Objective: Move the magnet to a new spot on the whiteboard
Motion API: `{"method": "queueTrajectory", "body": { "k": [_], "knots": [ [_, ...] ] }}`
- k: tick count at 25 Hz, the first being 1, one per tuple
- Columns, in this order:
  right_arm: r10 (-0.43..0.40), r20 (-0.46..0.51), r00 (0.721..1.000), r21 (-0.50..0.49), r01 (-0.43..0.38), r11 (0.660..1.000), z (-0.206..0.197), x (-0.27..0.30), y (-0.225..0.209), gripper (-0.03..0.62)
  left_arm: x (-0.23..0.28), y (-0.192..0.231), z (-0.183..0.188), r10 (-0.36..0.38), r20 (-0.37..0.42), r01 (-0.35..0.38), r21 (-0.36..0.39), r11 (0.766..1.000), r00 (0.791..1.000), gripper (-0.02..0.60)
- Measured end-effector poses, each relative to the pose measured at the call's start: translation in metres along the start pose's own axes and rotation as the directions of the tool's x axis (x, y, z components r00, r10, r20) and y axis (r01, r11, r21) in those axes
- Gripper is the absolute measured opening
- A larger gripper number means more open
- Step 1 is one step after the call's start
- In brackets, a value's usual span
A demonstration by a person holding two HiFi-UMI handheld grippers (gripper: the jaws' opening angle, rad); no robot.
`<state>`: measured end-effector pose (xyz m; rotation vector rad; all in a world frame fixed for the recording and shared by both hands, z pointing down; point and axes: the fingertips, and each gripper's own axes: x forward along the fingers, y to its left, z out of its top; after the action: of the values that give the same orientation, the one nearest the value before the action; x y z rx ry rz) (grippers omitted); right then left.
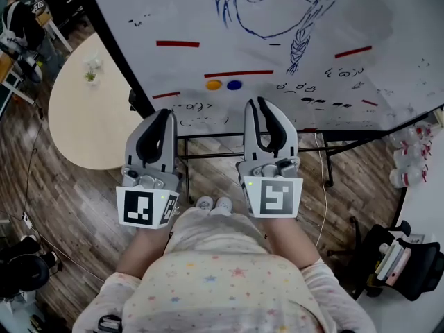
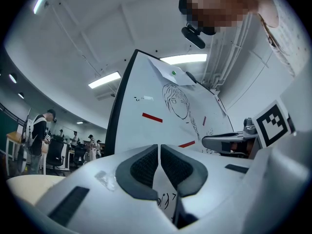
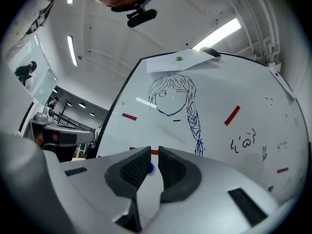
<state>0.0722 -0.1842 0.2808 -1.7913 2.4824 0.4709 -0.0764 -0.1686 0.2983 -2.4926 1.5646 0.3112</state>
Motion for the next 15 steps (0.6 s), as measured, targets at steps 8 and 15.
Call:
{"method": "queueTrajectory", "body": {
  "k": [8,15],
  "knots": [
    [0.007,-0.041,0.999,0.016,-0.006,1.000,-0.002,-0.017,-0.006,0.006,-0.002,-0.009,0.006,-0.010,-0.001,0.010,0.007,1.000,1.000,0.026],
    [0.031,-0.033,0.999,0.040,-0.030,0.999,-0.002,-0.024,-0.010,0.000,-0.007,-0.010,0.003,-0.017,-0.007,0.017,-0.009,1.000,1.000,0.026]
  ]
}}
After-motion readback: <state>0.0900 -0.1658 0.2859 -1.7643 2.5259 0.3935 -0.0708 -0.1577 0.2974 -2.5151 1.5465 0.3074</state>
